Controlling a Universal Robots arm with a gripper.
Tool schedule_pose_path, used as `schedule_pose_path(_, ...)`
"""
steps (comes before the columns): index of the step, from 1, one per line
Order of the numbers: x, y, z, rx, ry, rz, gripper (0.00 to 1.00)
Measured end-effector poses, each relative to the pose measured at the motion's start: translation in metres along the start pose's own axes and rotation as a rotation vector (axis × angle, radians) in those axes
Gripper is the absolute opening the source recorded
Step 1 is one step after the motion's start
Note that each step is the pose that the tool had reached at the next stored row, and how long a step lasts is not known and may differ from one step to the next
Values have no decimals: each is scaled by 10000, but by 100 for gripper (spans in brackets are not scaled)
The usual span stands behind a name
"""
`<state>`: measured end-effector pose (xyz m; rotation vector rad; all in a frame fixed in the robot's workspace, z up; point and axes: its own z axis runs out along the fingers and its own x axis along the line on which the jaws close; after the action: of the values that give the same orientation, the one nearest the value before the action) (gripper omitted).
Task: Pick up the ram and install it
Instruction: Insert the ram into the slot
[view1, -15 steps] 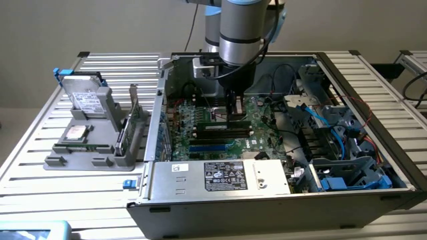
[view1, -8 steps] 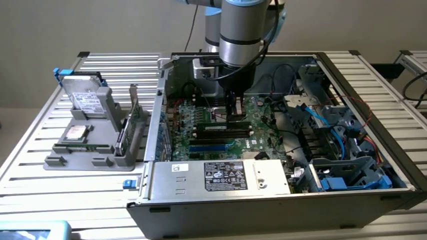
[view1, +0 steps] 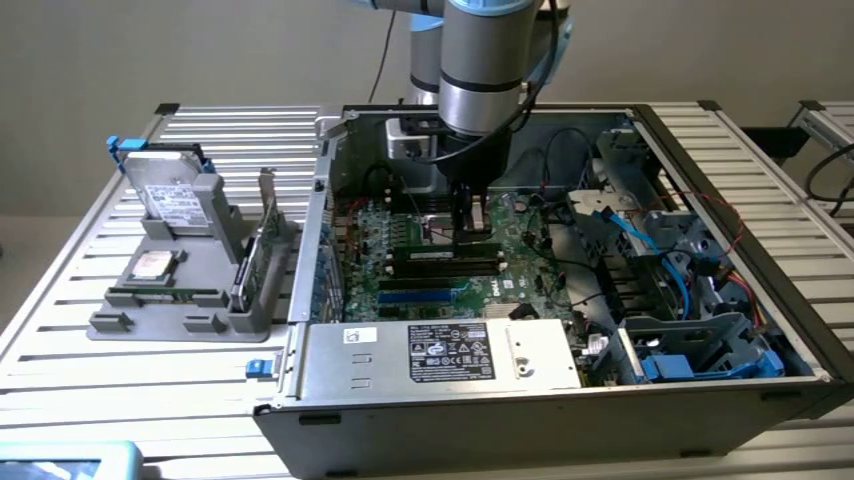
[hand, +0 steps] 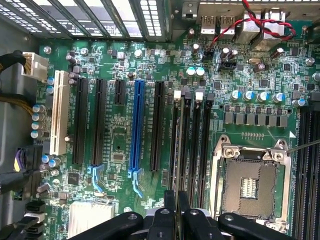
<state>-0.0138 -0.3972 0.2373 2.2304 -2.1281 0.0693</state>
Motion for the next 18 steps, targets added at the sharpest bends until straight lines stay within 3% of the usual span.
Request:
schedule_pose_path(5,5,-3,0,-13,26,-1,14)
schedule_pose_path(10,5,-10,1,-20,144,-1,14)
schedule_pose_path(18,-4,-11,10,-18,138,-1,14)
